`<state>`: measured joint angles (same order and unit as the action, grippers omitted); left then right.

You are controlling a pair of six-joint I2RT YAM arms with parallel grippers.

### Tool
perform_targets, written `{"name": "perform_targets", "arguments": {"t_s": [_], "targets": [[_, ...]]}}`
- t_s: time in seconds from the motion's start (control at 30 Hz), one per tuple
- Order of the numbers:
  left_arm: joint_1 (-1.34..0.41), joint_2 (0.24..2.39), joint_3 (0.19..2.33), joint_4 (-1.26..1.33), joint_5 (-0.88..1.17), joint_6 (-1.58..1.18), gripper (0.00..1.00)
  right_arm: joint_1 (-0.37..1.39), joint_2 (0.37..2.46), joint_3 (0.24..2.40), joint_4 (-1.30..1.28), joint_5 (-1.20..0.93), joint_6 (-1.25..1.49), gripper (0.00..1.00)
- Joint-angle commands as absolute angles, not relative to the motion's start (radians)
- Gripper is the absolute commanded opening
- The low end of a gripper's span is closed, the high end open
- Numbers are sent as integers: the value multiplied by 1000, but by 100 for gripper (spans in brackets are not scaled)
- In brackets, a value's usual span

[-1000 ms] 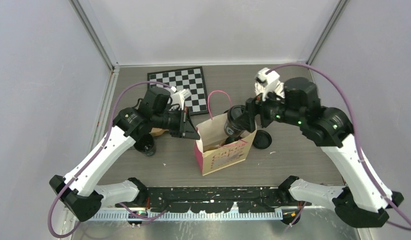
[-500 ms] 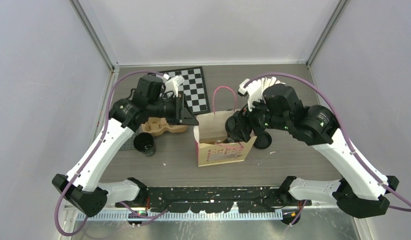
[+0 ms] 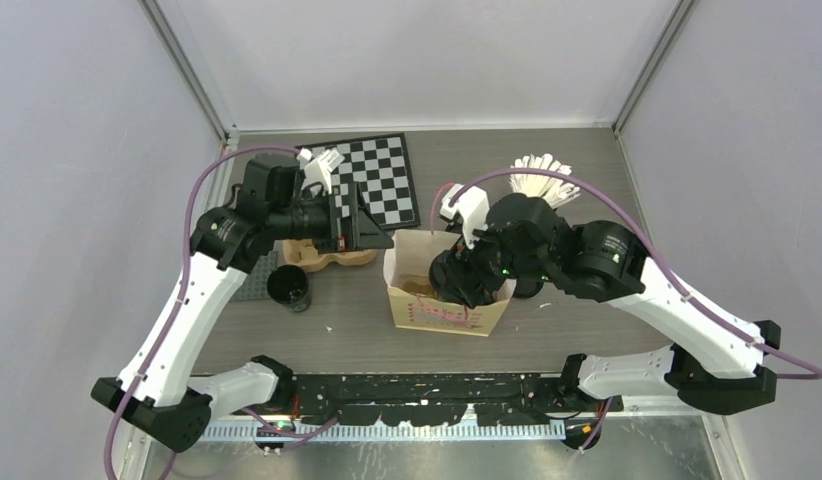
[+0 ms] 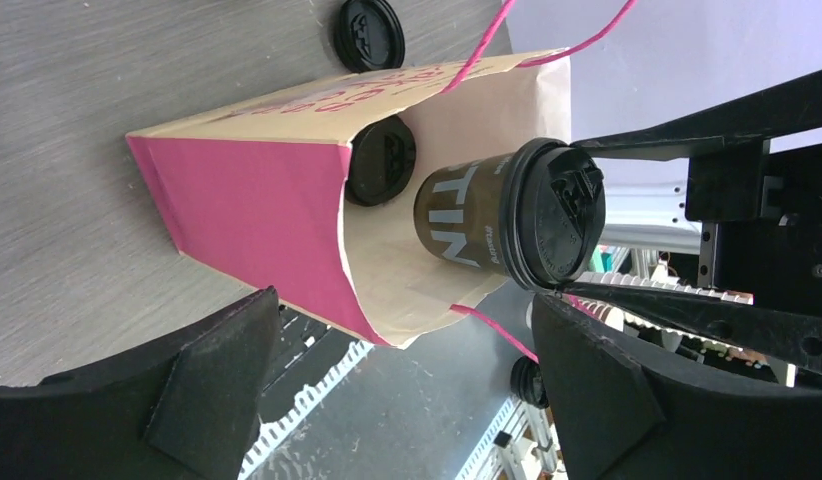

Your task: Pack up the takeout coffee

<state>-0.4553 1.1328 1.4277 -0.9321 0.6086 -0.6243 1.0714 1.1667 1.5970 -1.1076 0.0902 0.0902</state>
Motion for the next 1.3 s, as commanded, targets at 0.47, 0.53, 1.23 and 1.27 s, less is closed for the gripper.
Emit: {"name": "perform_targets", "arguments": {"t_s": [0.47,0.53,1.23,1.27], "targets": [[-445,1137,1240,-730,761,-686,30,1198,1166,1499,-895,169,-123,60],[-445,1144,1233,-716,774,-664,22,1202,1165,1492,-881,172,-144,60],[-445,1161,1272,-680,842,-443,0,1227,1204,1526,-866,149,-212,60],[-445,1151,1257,-650,860,-430,0,1227,1206,1524,-868,153,-217,60]]}}
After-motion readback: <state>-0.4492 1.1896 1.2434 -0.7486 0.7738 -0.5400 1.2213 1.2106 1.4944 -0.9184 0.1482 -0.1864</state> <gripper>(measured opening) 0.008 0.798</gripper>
